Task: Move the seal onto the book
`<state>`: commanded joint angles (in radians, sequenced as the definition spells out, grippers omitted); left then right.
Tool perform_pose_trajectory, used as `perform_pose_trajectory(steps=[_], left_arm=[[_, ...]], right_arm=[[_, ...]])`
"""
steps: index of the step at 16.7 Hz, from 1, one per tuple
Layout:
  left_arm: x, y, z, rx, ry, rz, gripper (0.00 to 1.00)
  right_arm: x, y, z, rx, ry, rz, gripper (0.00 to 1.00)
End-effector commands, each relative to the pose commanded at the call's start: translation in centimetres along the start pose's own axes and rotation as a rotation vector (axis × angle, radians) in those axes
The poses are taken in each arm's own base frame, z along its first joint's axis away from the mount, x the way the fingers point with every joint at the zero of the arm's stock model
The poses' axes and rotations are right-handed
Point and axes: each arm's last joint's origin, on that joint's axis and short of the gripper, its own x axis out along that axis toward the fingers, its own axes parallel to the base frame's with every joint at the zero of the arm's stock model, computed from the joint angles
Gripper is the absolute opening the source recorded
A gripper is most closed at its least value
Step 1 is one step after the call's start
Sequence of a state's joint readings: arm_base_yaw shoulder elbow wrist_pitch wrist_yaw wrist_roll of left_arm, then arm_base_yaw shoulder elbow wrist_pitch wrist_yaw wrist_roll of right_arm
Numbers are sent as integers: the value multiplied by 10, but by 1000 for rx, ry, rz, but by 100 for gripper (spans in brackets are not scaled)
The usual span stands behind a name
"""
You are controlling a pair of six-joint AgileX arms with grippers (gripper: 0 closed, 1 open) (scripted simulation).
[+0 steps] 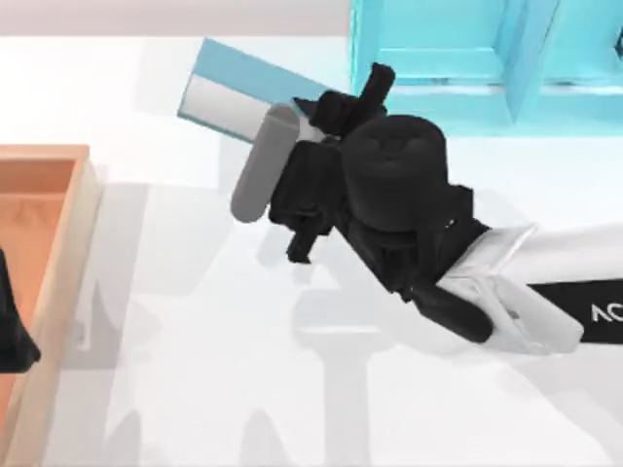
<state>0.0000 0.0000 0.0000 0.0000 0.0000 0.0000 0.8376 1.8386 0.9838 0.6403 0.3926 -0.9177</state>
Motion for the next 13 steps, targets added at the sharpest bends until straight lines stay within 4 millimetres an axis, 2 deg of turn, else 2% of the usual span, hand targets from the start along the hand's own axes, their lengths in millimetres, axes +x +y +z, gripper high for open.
perform_pose_trajectory(steps=[3, 6, 8, 13], left_arm=[[0, 0, 0, 0, 0, 0, 100], [0, 0, 0, 0, 0, 0, 100], [0, 0, 0, 0, 0, 0, 100], [0, 0, 0, 0, 0, 0, 100]], right_arm=[[4, 37, 7, -250, 99, -9, 0], [5, 60, 8, -402, 171, -7, 0], [5, 67, 8, -444, 189, -3, 0], [4, 68, 4, -445, 196, 5, 0]])
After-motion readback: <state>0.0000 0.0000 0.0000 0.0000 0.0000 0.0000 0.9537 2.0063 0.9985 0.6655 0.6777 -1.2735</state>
